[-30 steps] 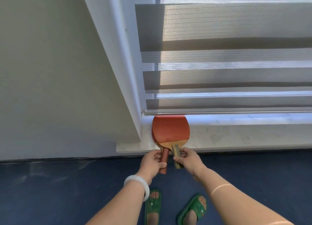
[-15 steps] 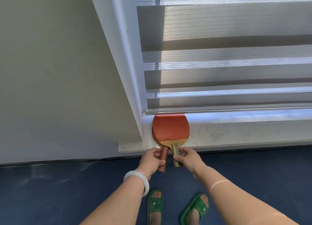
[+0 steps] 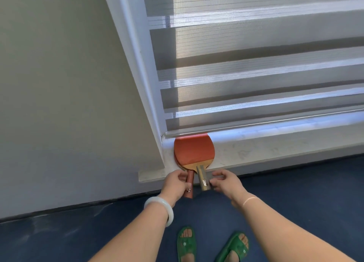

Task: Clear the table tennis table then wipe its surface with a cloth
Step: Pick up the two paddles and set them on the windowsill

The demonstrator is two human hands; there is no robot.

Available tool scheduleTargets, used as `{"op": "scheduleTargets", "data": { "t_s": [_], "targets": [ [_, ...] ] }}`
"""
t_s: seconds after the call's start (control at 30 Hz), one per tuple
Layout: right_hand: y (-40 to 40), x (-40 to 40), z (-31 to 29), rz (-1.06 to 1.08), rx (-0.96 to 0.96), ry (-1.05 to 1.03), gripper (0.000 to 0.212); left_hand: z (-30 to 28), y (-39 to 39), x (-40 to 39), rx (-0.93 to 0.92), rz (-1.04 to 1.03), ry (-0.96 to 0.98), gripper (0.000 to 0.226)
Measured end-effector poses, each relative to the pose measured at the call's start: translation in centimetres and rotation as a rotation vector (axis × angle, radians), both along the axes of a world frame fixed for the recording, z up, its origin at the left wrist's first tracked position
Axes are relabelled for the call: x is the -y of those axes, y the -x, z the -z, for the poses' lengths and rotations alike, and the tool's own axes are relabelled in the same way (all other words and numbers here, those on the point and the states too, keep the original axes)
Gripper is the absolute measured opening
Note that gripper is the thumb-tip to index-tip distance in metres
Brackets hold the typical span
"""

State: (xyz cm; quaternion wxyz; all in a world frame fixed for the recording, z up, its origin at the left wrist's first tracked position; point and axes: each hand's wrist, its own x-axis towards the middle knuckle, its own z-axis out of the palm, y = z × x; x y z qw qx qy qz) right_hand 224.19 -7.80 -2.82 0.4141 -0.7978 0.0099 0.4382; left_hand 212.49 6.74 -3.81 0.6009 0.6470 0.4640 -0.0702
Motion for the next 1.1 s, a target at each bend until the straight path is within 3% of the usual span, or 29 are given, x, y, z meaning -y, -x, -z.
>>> {"op": "scheduleTargets", "data": {
  "t_s": [0.2, 0.43, 0.73, 1.1],
  "targets": [
    [-1.4, 4.4, -3.9, 0.154, 0.056, -0.061, 0.021, -3.5, -2.9, 1.5, 0.052, 0.157, -0.121, 0.027],
    [-3.3, 16.4, -9.4, 0.394, 0.187, -0.092, 0.026, -8.8, -9.9, 9.0, 0.139, 0.466, -0.218, 0.025],
    [1.0, 41.8, -17.4, 0.779, 0.348, 0.001, 0.028, -16.7, -15.4, 31.7, 0.367, 0.931, -0.289, 0.025],
    [21.8, 67.2, -22.5, 1.338, 0.404, 0.199, 0.028, -21.1, -6.8, 63.7, 0.564, 1.561, -0.237, 0.023]
  ]
}}
